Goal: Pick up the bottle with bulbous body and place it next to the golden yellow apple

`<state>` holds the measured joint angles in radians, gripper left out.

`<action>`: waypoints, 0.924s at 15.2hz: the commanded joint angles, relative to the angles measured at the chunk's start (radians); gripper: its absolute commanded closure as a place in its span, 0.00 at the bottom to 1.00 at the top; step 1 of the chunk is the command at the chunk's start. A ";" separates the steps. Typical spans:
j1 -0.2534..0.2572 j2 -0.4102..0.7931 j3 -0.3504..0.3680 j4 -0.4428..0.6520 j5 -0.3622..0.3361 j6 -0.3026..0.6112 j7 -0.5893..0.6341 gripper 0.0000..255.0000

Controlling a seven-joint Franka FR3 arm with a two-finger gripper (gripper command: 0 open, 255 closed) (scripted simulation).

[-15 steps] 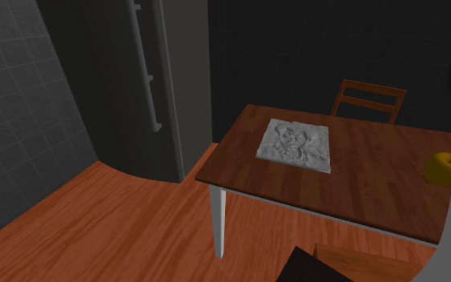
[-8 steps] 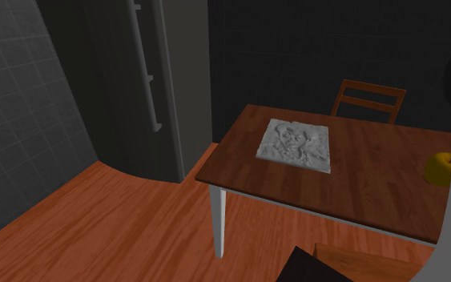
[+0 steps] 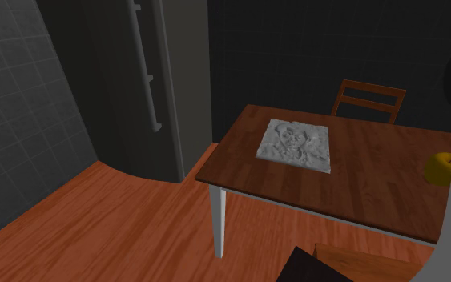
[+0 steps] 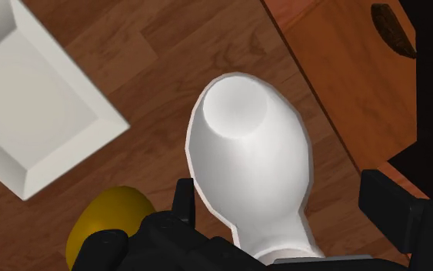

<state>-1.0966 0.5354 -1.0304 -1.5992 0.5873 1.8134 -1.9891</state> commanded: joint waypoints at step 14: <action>-0.023 -0.024 -0.018 0.101 -0.030 -0.108 0.024 0.00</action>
